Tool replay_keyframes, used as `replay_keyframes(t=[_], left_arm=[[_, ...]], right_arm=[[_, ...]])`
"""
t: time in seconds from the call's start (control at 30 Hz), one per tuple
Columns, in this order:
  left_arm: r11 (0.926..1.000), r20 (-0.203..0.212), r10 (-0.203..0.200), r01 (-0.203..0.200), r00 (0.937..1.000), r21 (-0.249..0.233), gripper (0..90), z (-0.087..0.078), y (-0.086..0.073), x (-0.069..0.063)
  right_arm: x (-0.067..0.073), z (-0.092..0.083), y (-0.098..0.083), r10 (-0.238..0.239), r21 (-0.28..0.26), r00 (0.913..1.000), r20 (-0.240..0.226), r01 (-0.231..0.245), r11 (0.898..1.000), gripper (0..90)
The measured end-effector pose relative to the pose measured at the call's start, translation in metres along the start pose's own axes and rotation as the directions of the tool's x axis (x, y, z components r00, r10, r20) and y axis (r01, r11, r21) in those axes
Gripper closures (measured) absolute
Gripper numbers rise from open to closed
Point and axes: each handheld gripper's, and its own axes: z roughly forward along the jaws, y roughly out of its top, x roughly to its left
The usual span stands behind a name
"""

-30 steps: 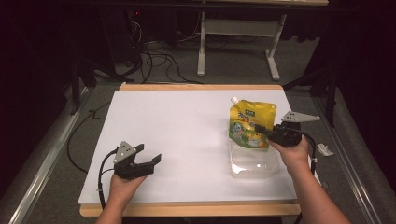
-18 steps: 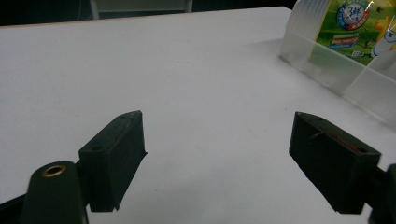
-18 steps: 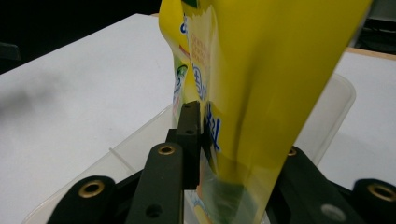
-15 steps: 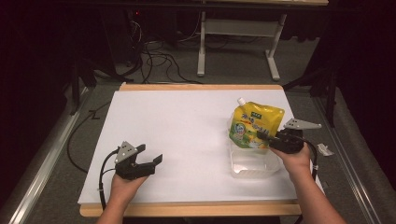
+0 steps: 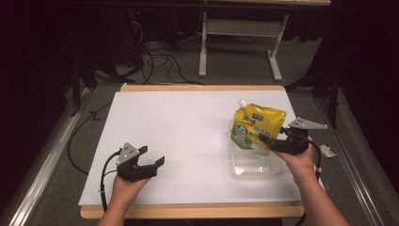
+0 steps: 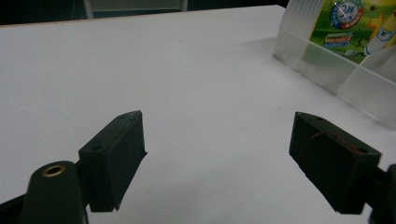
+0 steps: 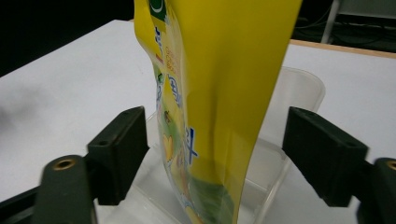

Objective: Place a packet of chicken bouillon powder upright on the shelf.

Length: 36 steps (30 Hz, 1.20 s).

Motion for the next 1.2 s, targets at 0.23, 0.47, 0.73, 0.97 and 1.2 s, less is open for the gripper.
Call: replay_keyframes(t=[0.23,0.47,0.73,0.97,1.2], left_arm=[[1.0000,0.008,0.004,-0.004,1.0000,0.003,18.5,0.001,0.000,-0.002],[0.9998,0.022,0.021,-0.021,0.9995,-0.001,18.2,0.002,0.001,-0.005],[0.9991,0.039,0.039,-0.038,0.9985,-0.017,17.6,0.001,0.004,-0.010],[0.9981,0.056,0.057,-0.056,0.9968,-0.025,17.4,0.000,0.007,-0.015],[0.9963,0.080,0.084,-0.082,0.9933,-0.024,17.0,0.001,0.007,-0.024]], right_arm=[[0.008,-0.016,0.000,-0.004,-0.009,0.9998,0.019,0.004,1.000,15.3],[0.017,-0.035,-0.005,-0.018,-0.024,0.9998,0.003,0.018,1.000,17.1],[0.057,-0.055,-0.011,-0.096,-0.041,0.9954,-0.007,0.096,0.995,17.0],[0.114,-0.035,-0.003,-0.170,-0.024,0.9814,-0.089,0.169,0.985,7.7],[0.153,-0.004,0.003,-0.195,-0.029,0.9620,-0.192,0.193,0.981,8.0]])
